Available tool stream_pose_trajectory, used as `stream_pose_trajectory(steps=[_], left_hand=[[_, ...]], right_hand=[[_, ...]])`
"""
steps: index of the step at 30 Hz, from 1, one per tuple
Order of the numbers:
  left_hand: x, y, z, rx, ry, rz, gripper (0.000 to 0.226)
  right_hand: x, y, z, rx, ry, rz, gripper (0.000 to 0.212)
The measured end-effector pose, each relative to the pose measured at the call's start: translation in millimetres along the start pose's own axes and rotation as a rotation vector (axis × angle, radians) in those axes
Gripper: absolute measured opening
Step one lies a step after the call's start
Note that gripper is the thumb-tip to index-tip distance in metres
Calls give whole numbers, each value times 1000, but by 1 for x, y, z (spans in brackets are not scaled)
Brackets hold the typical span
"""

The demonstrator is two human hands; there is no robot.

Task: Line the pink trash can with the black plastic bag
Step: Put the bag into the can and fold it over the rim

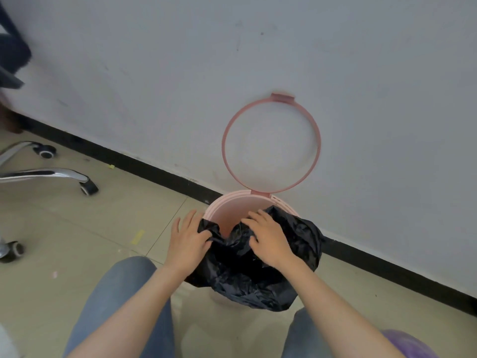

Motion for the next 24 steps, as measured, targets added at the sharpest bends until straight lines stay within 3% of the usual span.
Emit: stream_pose_trajectory(steps=[2,4,6,8,12,14,19,24], left_hand=[[2,-7,5,307,18,-10,6],[2,-22,11,650,-81,112,20],[3,-37,11,861,-222,254,33],[1,-54,14,976,-237,383,30],[-5,-74,15,1075,-238,523,11],[-7,-75,11,1131,-269,562,14],[-13,-84,4,961,-127,638,16],[-17,-81,9,392,-79,616,25]], right_hand=[[-14,-15,-16,-33,-162,29,58],[-23,-25,-24,-62,-222,4,57],[-31,-27,-22,6,-187,-1,40],[-35,-23,-11,69,-96,-12,28],[-38,-9,11,-75,60,-48,26],[-40,-4,14,-118,92,-71,26],[-45,-6,17,-160,252,-73,24],[-49,-18,20,-106,391,-52,18]])
Point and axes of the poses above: each hand's wrist, its own x-axis away from the middle knuckle, its own z-axis out of the back of the hand, y = z × x, the point moved 5 cm from there along -x, towards the middle knuckle, and after that the axes turned 14 degrees about -x, right-handed, at the moved point
